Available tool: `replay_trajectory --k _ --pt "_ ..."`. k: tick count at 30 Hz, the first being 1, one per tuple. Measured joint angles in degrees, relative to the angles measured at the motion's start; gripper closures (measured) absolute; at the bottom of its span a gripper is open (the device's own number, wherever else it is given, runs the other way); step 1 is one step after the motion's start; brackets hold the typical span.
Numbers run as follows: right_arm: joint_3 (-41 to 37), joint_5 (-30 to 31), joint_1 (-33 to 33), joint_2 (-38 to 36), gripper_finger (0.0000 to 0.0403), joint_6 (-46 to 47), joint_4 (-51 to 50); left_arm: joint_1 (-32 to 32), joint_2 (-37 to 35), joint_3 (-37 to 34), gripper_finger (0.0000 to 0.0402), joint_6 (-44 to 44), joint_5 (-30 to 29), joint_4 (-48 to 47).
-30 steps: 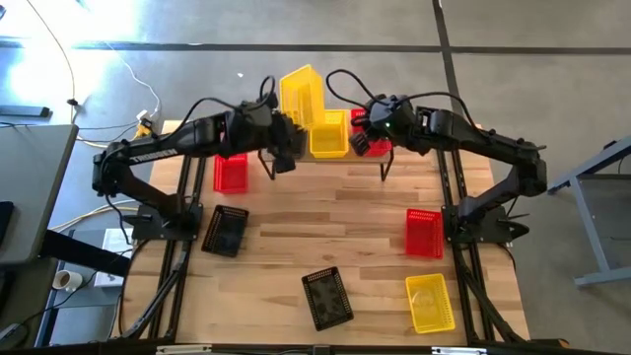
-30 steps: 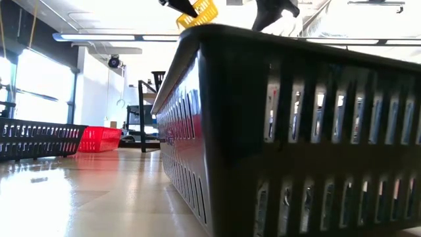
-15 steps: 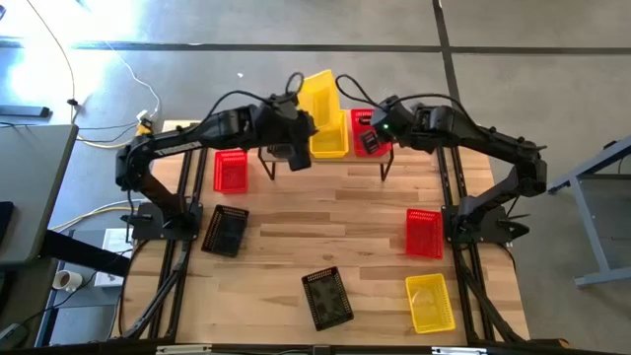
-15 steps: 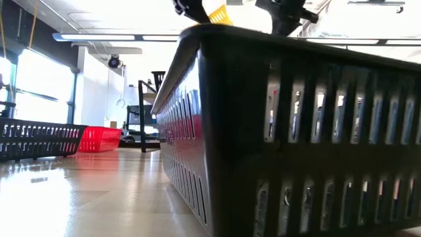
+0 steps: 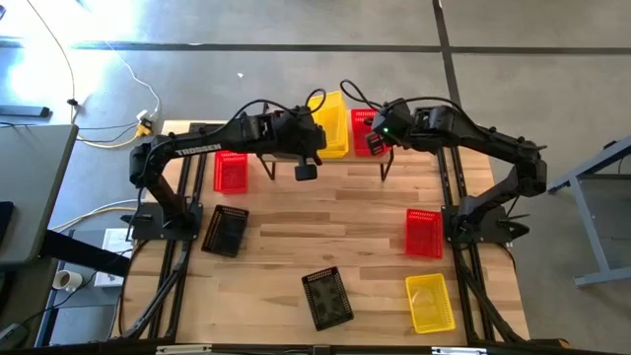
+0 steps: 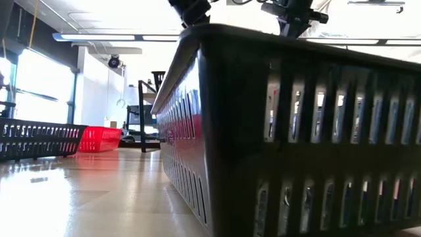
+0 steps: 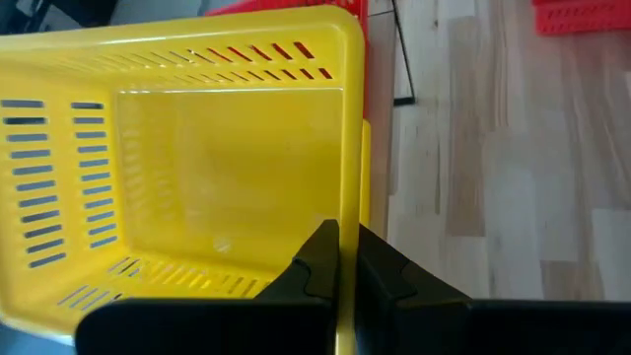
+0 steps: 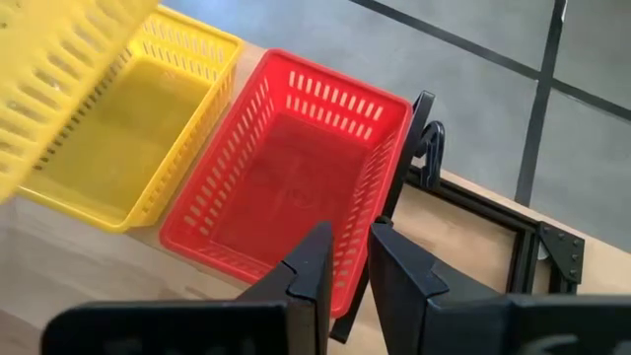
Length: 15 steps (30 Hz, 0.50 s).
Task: Stack baskets on shelf by color
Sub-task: Stack the left yellow bin on top of the yellow bin on the shelf
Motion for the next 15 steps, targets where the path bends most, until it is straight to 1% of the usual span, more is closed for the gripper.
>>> replay_trajectory --k 15 --pt "0.0 -0.3 0.0 0.0 0.0347 1.5 -0.1 1.0 2.2 0.0 0.0401 1.1 1.0 -1.7"
